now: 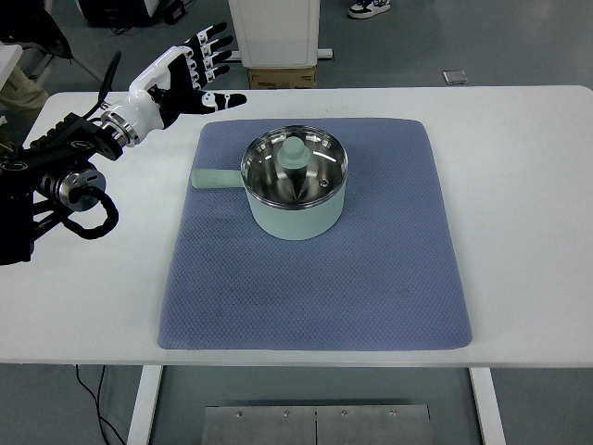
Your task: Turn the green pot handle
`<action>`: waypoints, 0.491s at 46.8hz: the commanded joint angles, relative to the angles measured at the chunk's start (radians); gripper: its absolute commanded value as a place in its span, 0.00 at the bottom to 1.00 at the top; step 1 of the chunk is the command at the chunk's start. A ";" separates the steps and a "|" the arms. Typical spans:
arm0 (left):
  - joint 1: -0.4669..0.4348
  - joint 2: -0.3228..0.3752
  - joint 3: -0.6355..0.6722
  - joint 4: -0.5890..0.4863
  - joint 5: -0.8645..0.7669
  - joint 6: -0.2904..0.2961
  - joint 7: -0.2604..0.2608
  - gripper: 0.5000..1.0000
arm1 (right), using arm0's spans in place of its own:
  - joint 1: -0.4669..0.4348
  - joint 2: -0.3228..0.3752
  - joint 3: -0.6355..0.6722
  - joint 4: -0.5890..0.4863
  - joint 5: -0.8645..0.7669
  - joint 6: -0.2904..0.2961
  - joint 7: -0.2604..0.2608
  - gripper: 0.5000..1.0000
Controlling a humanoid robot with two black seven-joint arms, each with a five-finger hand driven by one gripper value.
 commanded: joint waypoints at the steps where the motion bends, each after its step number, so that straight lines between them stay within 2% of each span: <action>1: 0.019 -0.010 0.000 0.020 -0.015 0.000 0.000 1.00 | 0.000 0.000 -0.001 0.000 0.000 0.000 0.000 1.00; 9: 0.065 -0.019 -0.049 0.062 -0.046 -0.001 0.000 1.00 | 0.000 0.000 0.001 0.000 0.000 0.000 0.000 1.00; 23: 0.113 -0.039 -0.138 0.074 -0.047 0.000 0.000 1.00 | 0.000 0.000 0.001 0.000 0.000 0.000 0.000 1.00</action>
